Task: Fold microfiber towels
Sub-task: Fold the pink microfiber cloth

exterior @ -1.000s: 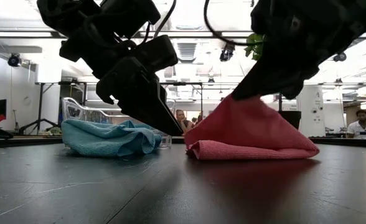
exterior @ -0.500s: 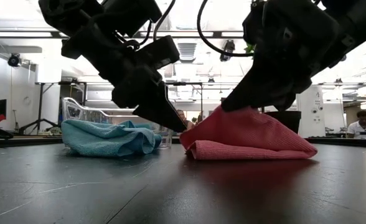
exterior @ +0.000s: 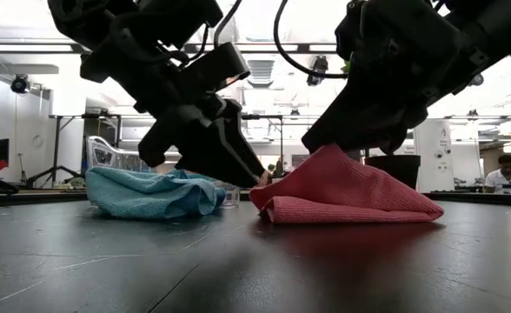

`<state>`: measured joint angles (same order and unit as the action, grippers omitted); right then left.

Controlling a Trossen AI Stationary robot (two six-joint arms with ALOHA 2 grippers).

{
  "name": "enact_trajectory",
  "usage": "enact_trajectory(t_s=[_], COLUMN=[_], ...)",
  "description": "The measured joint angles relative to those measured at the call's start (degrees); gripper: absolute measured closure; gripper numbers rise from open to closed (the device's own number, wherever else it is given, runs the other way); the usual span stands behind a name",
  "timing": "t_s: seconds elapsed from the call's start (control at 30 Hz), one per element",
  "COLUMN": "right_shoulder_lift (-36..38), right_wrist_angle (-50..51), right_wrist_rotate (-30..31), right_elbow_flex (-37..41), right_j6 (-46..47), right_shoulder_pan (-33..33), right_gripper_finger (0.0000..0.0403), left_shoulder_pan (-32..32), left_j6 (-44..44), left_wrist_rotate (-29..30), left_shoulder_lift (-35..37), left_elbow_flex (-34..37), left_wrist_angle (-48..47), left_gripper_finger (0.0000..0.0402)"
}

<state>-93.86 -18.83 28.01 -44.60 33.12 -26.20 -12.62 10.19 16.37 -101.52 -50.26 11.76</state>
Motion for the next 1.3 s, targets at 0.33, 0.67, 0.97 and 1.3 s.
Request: enact_trajectory(t_s=[0.33, 0.67, 0.97, 1.3], right_shoulder_lift=[2.97, 7.13, 7.17, 7.13], right_wrist_angle=[0.53, 4.78, 5.51, 6.76], right_wrist_rotate=[-0.01, 0.04, 0.07, 0.09], right_elbow_flex=[0.0, 0.0, 0.0, 0.0], right_j6=[-0.83, -3.55, -3.69, -3.6], right_shoulder_pan=[-0.02, -0.02, -0.02, -0.02], right_gripper_finger=[0.0255, 0.0266, 0.0257, 0.0272], left_shoulder_pan=[0.08, 0.28, 0.26, 0.28], left_j6=[2.76, 3.83, 3.83, 4.11], left_wrist_rotate=[0.43, 0.43, 1.73, 4.37], left_shoulder_lift=[-1.15, -3.1, -4.85, -4.74], left_elbow_flex=[0.04, -0.22, -0.74, -0.74], left_wrist_angle=[2.75, 2.26, 2.83, 2.8], left_gripper_finger=[0.0169, 0.0169, 0.0169, 0.0202])
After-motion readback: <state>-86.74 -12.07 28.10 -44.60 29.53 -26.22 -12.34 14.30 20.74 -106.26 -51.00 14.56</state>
